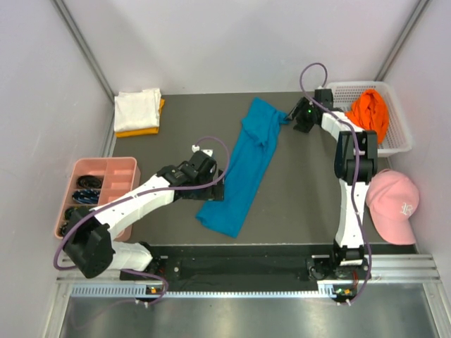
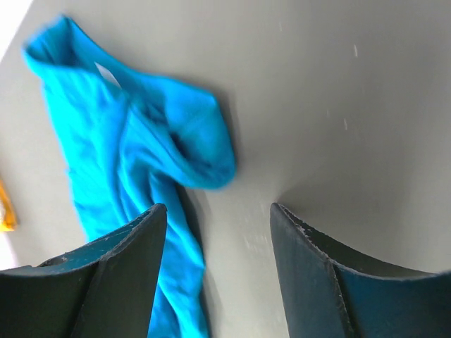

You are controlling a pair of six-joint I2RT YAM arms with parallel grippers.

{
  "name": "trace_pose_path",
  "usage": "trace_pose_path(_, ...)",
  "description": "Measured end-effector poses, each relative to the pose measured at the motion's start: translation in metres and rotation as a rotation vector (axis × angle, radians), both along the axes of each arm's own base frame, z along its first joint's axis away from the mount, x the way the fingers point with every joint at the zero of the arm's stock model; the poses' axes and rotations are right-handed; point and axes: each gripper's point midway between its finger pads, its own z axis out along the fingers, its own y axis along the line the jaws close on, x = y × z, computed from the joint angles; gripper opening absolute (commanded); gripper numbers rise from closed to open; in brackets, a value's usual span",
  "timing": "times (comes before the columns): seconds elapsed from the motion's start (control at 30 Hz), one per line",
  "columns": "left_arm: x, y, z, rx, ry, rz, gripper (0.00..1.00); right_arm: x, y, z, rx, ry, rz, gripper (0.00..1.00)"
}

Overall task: Fold and stack the t-shirts
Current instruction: Rotate the tshirt 90 degrees

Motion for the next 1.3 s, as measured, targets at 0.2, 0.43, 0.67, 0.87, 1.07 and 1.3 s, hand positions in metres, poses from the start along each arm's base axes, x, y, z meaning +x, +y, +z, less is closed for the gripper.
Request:
trace_pose_path(0.2,0.0,0.0,0.0,0.0,-0.001,-0.002,0.99,0.02,0.008,0.004,0.109,-0.026,-0.001,0.6)
trace_pose_path(0.43,0.001,0.0,0.0,-0.001,-0.003,-0.001,0.99,0.029,0.022,0.006,0.207,-0.038,0.026,0.5)
trace_pose_path(0.67,0.001,-0.001,0.0,-0.002,-0.004,-0.001,0.99,0.026,0.021,-0.013,0.224,0.004,0.013,0.0)
trace_pose_path(0.87,0.001,0.0,0.0,0.002,-0.007,0.0,0.99,0.027,0.019,-0.014,0.224,0.002,0.01,0.0)
trace_pose_path(1.07,0.002,0.0,-0.003,0.009,-0.001,0.002,0.99,0.032,0.016,-0.014,0.233,-0.011,0.005,0.14)
trace_pose_path(1.3,0.003,0.002,-0.005,0.02,0.0,0.006,0.99,0.051,-0.01,-0.011,0.238,-0.042,-0.037,0.18)
